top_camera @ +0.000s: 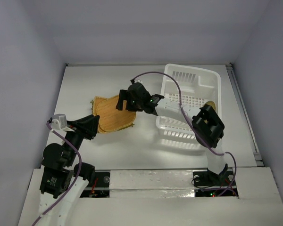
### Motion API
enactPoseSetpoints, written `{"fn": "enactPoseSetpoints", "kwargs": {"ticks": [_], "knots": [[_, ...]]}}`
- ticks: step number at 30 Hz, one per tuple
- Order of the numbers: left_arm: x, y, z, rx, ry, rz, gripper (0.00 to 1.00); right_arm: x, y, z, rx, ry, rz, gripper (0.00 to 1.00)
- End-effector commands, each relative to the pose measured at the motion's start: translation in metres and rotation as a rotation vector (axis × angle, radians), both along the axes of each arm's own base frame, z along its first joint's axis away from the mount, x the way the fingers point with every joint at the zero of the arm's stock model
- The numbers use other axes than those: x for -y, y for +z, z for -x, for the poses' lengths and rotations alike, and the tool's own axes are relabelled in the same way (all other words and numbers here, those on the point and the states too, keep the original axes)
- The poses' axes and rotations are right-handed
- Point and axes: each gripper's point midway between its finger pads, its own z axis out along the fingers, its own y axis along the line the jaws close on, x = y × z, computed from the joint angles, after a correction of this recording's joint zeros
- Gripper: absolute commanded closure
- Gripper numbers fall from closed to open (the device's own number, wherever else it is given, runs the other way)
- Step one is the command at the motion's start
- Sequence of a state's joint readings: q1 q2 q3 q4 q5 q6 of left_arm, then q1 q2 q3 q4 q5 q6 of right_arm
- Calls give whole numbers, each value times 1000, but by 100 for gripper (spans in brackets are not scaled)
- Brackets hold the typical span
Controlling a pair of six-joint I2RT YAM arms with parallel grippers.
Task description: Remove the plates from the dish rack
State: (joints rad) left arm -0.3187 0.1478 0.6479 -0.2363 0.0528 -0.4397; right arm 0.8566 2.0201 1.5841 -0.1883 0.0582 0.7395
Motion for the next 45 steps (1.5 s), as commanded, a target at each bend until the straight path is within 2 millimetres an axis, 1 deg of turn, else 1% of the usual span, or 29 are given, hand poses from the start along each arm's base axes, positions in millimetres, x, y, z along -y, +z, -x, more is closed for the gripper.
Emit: {"fn": "enactPoseSetpoints", "kwargs": {"ticks": [1,2,5,6,7,9,10,12,14,17,18,20,23,25,26,29,32,33,35,36,37,38,39,40,41,42,43,44,45], "knots": [[0,19,6,71,-10,20,67,20,-13,-4,47,-31,210,4],[0,18,6,68,-10,19,67,16,-12,-4,59,-33,229,4],[0,19,6,72,-10,22,67,26,-21,-7,75,-59,329,1],[-1,20,7,75,-9,23,67,24,-14,-9,101,-71,342,1],[-1,19,7,72,-9,20,67,25,-15,-6,104,-66,373,0],[-1,20,7,75,-10,21,67,27,-10,-12,129,-85,394,0],[-1,19,7,73,-7,23,67,28,-11,-9,129,-80,419,0],[-1,20,8,78,-7,24,67,29,-11,-10,146,-93,460,0],[-1,21,8,79,-7,24,67,29,-6,-9,161,-94,488,0],[-1,20,8,80,-7,23,67,37,-3,-14,196,-132,553,0],[-2,21,8,81,-7,23,67,36,1,-15,203,-137,546,0],[-1,21,9,81,-9,25,67,25,9,-14,226,-108,515,0],[-2,21,9,82,-7,25,67,20,23,-17,268,-116,517,0],[-2,21,9,83,-7,24,67,4,24,-13,267,-32,478,0],[-2,21,9,81,-7,24,67,1,21,-13,262,-22,475,0],[-2,21,9,84,-6,25,67,0,28,-17,274,-58,451,0],[-2,21,9,84,-7,24,67,4,36,-21,297,-84,455,0],[-2,22,10,86,-8,25,67,9,39,-24,309,-110,477,0],[-1,22,10,86,-10,23,67,16,51,-26,332,-130,491,0],[-1,22,10,88,-10,23,67,21,57,-28,349,-154,502,0],[-2,22,10,89,-10,24,67,25,78,-28,376,-174,475,0],[-2,22,10,89,-10,25,67,30,84,-27,386,-184,474,1],[-2,22,10,90,-10,26,67,37,94,-27,404,-214,473,4],[-2,23,10,92,-10,25,67,46,123,-24,431,-243,427,5],[-1,22,10,89,-11,24,67,57,128,-24,432,-263,427,8],[-1,22,10,90,-12,26,67,71,140,-26,440,-298,416,18],[-1,23,10,90,-13,25,67,80,151,-21,445,-325,391,26],[-1,22,10,88,-14,23,67,103,182,-16,467,-372,338,39],[-1,22,10,87,-15,24,68,125,170,-11,453,-405,380,72]]}}
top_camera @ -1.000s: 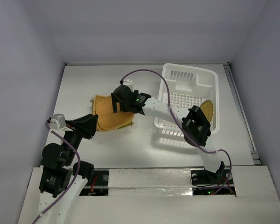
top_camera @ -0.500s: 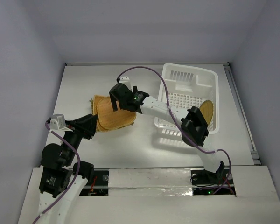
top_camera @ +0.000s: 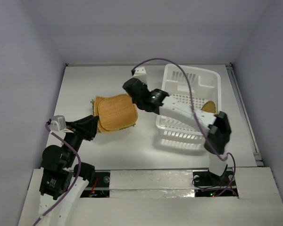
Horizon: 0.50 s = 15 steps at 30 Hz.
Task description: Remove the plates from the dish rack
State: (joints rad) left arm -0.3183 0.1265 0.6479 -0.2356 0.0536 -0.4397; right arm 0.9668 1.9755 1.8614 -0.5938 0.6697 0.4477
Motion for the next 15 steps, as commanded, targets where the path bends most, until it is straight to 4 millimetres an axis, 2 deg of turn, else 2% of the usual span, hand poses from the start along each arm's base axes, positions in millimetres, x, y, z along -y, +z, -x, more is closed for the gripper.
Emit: {"fn": "enactPoseSetpoints", "kwargs": {"ticks": [1,2,3,4,5,6,7,8,9,10,11,12,14,15], "knots": [[2,17,5,62,-19,15,72,91,108,11,176,-209,-200,84],[2,17,5,64,-20,15,75,104,85,8,141,-244,-159,93],[2,18,6,65,-20,16,79,134,82,22,126,-273,-161,100],[2,18,6,65,-20,16,87,167,73,23,98,-345,-154,100],[2,18,5,65,-19,17,90,188,69,28,84,-377,-152,100],[2,18,6,66,-19,19,94,213,79,41,94,-404,-186,100],[1,19,6,67,-18,20,99,238,54,52,42,-447,-128,100],[1,19,6,66,-15,22,100,269,49,54,35,-523,-113,100],[2,19,8,68,-24,23,100,291,54,64,48,-571,-115,100],[2,19,8,68,-22,22,100,310,41,75,11,-607,-66,99],[2,19,8,68,-21,22,100,330,41,78,8,-657,-53,94],[3,19,8,66,-30,22,100,342,40,83,2,-689,-32,76],[4,19,8,64,-33,19,99,361,41,95,-19,-733,4,56],[5,19,9,66,-43,18,98,370,39,97,-34,-757,13,43]]}}
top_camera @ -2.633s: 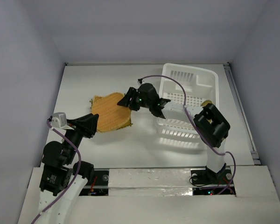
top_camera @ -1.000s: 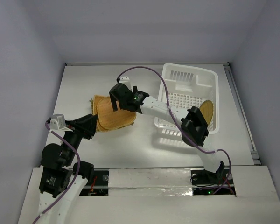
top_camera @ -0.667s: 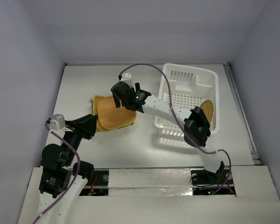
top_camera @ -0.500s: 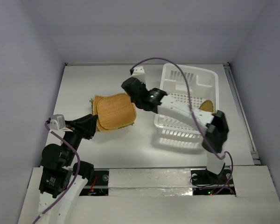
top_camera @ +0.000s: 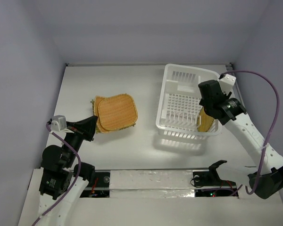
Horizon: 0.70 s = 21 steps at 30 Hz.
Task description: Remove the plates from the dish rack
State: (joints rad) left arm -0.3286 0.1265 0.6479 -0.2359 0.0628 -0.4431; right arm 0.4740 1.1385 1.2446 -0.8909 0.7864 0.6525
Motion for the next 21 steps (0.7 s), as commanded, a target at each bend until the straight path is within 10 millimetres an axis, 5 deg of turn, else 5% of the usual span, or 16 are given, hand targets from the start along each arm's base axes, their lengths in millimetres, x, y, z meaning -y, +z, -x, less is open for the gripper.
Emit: {"fn": "enactPoseSetpoints", "kwargs": {"ticks": [1,5,11,21], "knots": [[2,19,8,69,-25,17,95,32,-12,22,-105,-71,66,39],[2,20,11,74,-31,20,88,36,-33,20,-187,-27,68,34],[1,22,13,84,-30,20,79,44,-52,12,-296,-39,99,40],[1,22,14,86,-28,18,74,48,-75,-5,-372,15,126,74]]}}
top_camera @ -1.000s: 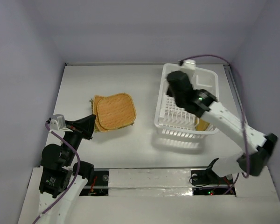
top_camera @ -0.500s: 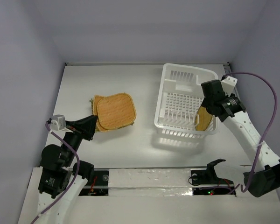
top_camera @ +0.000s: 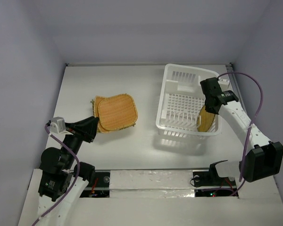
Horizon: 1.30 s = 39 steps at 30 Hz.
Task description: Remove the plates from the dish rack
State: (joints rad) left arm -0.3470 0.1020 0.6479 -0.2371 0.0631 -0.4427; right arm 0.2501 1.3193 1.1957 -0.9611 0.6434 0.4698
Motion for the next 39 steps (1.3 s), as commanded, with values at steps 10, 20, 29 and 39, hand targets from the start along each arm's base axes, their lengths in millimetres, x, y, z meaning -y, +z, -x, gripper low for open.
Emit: {"fn": "enactPoseSetpoints", "kwargs": {"ticks": [10,20,29,39], "knots": [[-1,17,6,57,-7,13,71,20,46,-7,43,81,165,100],[2,15,4,47,-15,8,70,27,108,-8,215,62,181,100],[2,14,2,41,-12,8,70,-19,203,-6,517,151,51,100],[-3,12,-3,24,20,17,69,-287,207,-42,698,792,-708,100]]}}
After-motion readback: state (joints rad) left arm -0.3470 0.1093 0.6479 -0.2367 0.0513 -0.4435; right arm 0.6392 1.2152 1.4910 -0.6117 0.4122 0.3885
